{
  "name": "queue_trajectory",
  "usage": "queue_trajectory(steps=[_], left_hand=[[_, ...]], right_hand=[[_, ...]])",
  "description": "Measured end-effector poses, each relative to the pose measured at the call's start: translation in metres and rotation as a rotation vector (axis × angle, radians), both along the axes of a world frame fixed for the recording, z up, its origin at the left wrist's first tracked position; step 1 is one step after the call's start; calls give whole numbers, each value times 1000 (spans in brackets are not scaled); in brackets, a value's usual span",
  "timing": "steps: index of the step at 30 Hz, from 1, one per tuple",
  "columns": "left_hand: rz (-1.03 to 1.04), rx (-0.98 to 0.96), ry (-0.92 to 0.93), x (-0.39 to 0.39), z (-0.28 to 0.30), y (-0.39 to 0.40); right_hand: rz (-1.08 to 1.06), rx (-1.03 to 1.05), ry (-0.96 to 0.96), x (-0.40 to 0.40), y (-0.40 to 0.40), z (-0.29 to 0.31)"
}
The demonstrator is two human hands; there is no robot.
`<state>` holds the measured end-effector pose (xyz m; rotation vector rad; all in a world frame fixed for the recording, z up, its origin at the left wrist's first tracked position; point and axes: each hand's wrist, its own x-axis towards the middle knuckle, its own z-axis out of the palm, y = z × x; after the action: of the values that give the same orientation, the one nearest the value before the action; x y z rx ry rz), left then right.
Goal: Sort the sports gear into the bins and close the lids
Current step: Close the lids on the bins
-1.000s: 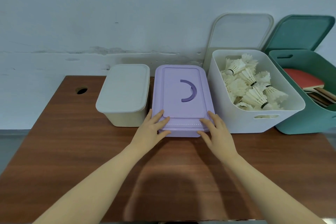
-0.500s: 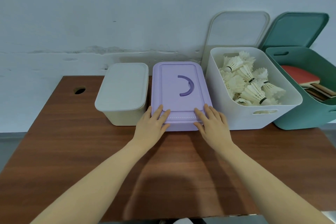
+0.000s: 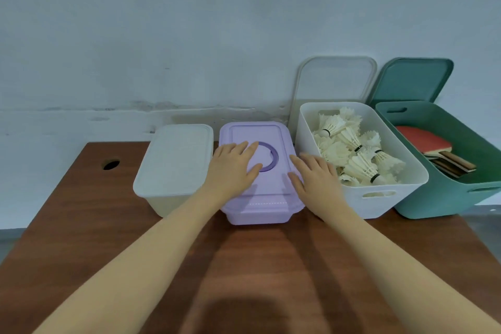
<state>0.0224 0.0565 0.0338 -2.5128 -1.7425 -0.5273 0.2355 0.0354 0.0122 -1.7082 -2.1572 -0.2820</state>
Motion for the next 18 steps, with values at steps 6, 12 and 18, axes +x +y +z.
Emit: queue_trajectory(steps=[6, 12, 18], left_hand=[[-12, 16, -44, 57, 32, 52], [61, 11, -92, 138, 60, 121], [190, -26, -64, 197, 70, 192]], right_hand=[[-63, 9, 115, 50, 56, 31], [-68, -38, 216, 139, 130, 66], [-92, -86, 192, 213, 215, 91]])
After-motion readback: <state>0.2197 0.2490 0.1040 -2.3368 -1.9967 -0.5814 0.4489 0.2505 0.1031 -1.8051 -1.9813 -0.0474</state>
